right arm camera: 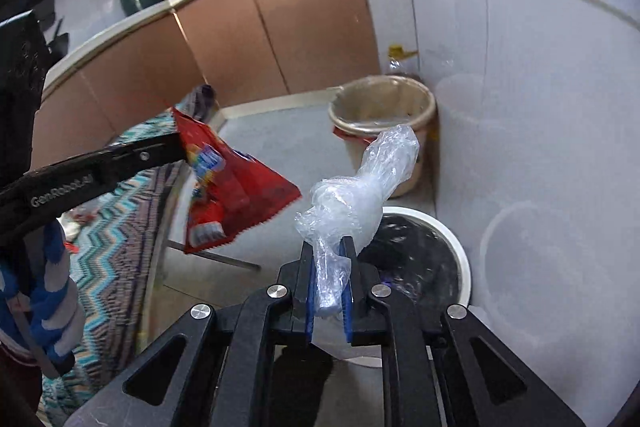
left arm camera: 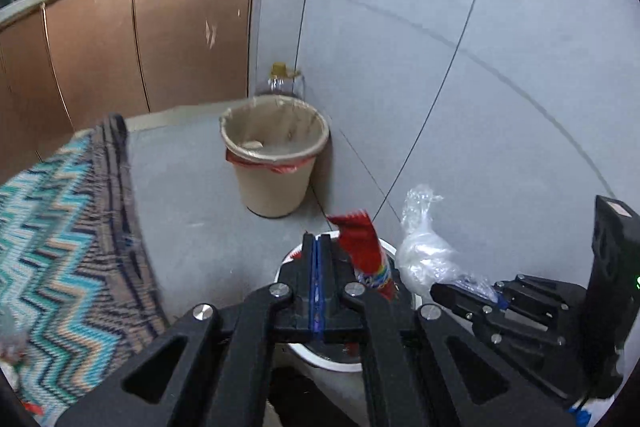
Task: Collect trash
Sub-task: 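Carry the wrapper and clear bag over the steel bin and open both tools, then move both tools back over the remaining trash on the cloth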
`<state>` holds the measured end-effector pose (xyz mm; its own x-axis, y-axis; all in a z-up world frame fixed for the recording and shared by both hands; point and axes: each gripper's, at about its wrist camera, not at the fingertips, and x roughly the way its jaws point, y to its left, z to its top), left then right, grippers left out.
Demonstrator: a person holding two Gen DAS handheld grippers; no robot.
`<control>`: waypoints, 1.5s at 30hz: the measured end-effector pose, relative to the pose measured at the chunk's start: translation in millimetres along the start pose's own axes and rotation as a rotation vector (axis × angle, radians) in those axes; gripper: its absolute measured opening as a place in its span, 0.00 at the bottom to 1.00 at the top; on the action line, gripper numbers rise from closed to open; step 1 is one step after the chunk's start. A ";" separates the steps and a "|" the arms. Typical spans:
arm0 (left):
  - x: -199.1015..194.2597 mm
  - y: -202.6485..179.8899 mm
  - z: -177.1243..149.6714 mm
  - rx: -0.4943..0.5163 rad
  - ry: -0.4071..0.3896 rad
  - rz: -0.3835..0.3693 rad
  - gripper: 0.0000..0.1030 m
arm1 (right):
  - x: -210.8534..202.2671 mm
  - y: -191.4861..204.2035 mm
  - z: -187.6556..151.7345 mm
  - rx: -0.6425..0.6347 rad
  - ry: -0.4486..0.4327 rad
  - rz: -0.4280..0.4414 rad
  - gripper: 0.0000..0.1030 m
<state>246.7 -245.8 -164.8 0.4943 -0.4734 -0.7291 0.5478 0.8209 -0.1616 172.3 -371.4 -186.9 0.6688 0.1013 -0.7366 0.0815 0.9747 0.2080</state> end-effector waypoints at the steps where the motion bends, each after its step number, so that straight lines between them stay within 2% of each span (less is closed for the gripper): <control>1: 7.8 -0.3 0.3 -0.007 0.010 -0.001 0.02 | 4.2 -2.4 0.6 0.000 0.004 -0.010 0.12; 2: 18.5 -1.6 0.4 -0.015 0.027 -0.011 0.02 | 8.6 -6.7 0.5 0.002 0.008 -0.020 0.19; 3: 25.1 -1.9 0.0 -0.019 0.037 -0.018 0.02 | 14.9 -9.5 1.4 0.004 0.014 -0.034 0.31; 5: 38.7 -3.0 -0.4 -0.027 0.060 -0.037 0.04 | 22.8 -12.1 1.6 0.004 0.022 -0.055 0.39; 9: 52.7 -1.9 -5.6 -0.049 0.092 -0.081 0.04 | 30.1 -19.7 0.3 0.026 0.031 -0.080 0.43; 13: 39.6 2.2 -6.5 -0.049 0.067 -0.073 0.04 | 25.5 -18.5 -1.1 0.033 0.022 -0.077 0.44; 17: 9.8 3.4 -5.4 -0.030 0.013 -0.034 0.08 | 12.4 -9.8 0.8 0.041 -0.007 -0.068 0.49; 19: -11.4 4.4 -6.1 -0.023 -0.026 -0.012 0.21 | 2.5 -2.4 4.7 0.030 -0.034 -0.066 0.53; 22: -38.7 6.9 -6.3 -0.011 -0.081 0.021 0.29 | -17.3 12.8 9.5 0.002 -0.078 -0.068 0.58; 26: -77.2 9.7 -10.2 -0.008 -0.141 0.060 0.36 | -44.7 33.0 14.1 -0.025 -0.133 -0.074 0.71; 29: -104.4 12.4 -13.7 -0.003 -0.195 0.097 0.47 | -65.3 49.7 16.3 -0.049 -0.171 -0.085 0.81; 34: -149.3 22.2 -25.0 -0.024 -0.271 0.158 0.49 | -98.2 77.8 17.8 -0.088 -0.232 -0.101 0.90; 45: -233.4 58.2 -60.9 -0.078 -0.385 0.226 0.49 | -153.6 132.8 9.8 -0.151 -0.327 -0.091 0.91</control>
<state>122.2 -68.1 -44.6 0.8190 -0.3515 -0.4536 0.3517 0.9320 -0.0872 87.6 -259.4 -39.8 0.8666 -0.0327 -0.4978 0.0583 0.9977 0.0359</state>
